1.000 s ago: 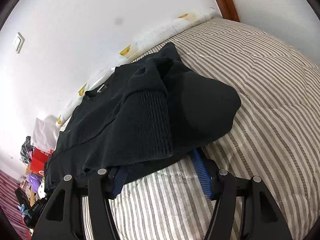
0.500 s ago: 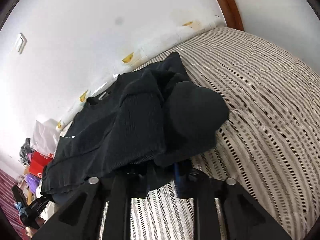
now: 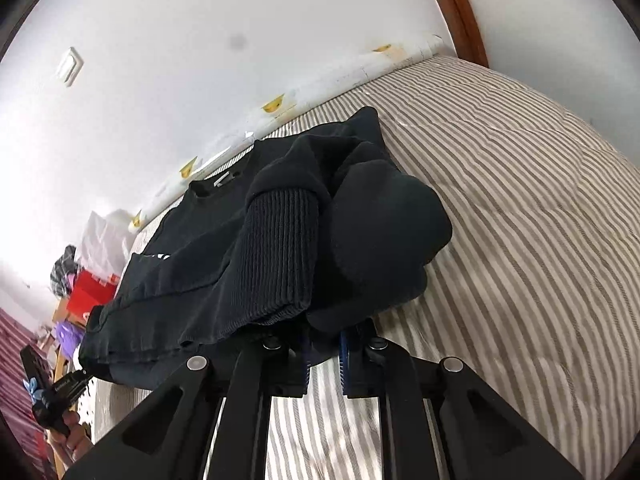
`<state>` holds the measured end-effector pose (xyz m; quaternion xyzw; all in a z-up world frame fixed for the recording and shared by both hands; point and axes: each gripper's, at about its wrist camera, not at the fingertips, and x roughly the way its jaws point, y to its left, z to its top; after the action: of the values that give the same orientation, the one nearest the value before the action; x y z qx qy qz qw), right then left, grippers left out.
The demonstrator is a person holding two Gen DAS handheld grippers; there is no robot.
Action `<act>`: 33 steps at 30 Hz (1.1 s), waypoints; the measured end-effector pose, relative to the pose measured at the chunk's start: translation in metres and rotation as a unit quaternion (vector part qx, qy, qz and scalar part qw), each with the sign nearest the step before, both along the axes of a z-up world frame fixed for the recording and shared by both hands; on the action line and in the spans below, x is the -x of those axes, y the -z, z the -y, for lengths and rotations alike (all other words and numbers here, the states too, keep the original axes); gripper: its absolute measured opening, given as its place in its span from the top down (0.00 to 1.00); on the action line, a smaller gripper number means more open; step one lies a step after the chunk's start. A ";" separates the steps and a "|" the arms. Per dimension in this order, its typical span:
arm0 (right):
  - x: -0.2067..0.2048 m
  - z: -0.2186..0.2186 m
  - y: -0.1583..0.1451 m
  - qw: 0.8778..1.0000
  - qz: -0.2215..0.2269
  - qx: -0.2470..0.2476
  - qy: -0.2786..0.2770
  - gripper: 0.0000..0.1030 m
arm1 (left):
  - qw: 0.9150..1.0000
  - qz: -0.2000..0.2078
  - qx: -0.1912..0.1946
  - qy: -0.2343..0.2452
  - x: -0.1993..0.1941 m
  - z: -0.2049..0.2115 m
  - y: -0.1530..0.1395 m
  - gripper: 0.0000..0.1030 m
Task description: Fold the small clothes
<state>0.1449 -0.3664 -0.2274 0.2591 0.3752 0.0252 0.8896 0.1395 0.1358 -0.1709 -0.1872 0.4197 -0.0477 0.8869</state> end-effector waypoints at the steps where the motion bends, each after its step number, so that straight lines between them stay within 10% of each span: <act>1: 0.008 0.001 -0.001 1.000 -0.002 0.004 -0.002 0.90 | 1.000 0.000 -0.001 0.002 0.008 0.002 0.000 0.92; 19: 0.082 0.010 0.003 0.999 -0.024 0.030 0.023 0.79 | 0.999 -0.022 -0.030 0.026 0.064 0.017 0.005 0.89; 24: 0.092 -0.006 -0.007 0.991 -0.043 0.124 0.011 0.75 | 0.997 -0.019 -0.056 0.055 0.080 0.022 0.006 0.82; 33: 0.113 -0.049 -0.022 0.982 -0.003 0.163 -0.091 0.77 | 0.990 0.032 -0.050 0.128 0.095 0.045 -0.014 0.82</act>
<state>0.0317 -0.3173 -0.2052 0.0754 0.3991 0.0441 0.9128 0.0441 0.0903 -0.1567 -0.0854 0.4133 -0.1458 0.8948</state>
